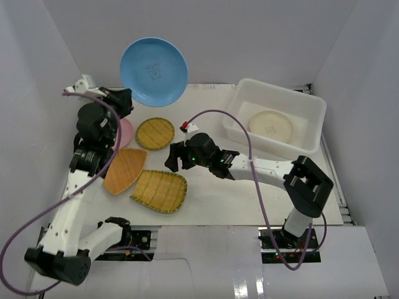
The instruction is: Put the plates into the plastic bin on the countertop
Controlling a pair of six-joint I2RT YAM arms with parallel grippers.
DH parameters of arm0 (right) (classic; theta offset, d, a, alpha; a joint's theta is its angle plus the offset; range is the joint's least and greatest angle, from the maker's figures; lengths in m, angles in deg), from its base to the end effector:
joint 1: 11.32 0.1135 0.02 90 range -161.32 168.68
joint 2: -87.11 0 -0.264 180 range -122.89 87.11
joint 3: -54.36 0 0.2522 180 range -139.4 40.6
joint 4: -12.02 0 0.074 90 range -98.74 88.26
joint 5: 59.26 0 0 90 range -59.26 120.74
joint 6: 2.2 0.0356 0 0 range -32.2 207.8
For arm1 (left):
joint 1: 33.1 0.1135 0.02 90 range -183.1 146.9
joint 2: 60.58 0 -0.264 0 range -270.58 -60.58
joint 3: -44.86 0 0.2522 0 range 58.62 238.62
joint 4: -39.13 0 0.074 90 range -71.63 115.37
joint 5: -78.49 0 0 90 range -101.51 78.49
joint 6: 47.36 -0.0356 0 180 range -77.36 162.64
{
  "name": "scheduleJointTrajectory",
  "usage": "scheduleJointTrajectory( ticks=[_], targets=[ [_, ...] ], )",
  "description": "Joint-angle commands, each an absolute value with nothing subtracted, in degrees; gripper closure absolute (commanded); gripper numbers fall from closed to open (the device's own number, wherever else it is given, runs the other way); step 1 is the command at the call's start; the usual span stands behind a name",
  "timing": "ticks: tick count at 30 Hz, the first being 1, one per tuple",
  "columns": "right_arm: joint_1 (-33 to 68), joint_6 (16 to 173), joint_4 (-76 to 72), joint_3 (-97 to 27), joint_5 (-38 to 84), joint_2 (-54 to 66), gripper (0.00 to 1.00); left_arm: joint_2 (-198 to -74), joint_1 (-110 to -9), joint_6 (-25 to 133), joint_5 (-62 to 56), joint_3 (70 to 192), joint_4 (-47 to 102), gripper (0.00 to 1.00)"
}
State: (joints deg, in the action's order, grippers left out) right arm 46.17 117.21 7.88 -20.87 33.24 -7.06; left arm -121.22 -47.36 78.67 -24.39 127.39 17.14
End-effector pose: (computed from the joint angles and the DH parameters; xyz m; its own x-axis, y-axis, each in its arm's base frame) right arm 0.2048 0.3184 0.2520 -0.5867 -0.0077 -0.8098 -0.6117 0.6596 0.4369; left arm 0.2280 -0.0498 0.4374 -0.0155 -0.5877 -0.8089 0.0185 0.8087 -0.5879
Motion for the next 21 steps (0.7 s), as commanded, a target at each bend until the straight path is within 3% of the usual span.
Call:
scheduleJointTrajectory(
  ticks=[1,8,18,20,21],
  targets=[
    [46.95,120.93,14.34,-26.71,34.26,-14.63,0.16,-111.95,-47.6,78.85,-25.05,122.96,9.92,1.0],
    [48.61,124.62,13.55,-42.86,35.48,-28.98,0.18,-96.46,-47.51,78.77,-18.21,114.97,3.75,1.0],
    [49.67,132.27,10.04,-61.43,35.13,-48.23,0.3,-90.73,-47.6,79.03,-7.73,111.18,1.64,1.0],
    [49.76,133.06,10.3,-63.62,34.87,-50.08,0.38,-90.03,-47.6,78.85,-7.38,111.0,1.55,1.0],
    [49.76,133.41,10.99,-63.72,34.08,-50.35,0.49,-89.76,-47.6,78.5,-7.38,111.0,1.46,1.0]
  ],
)
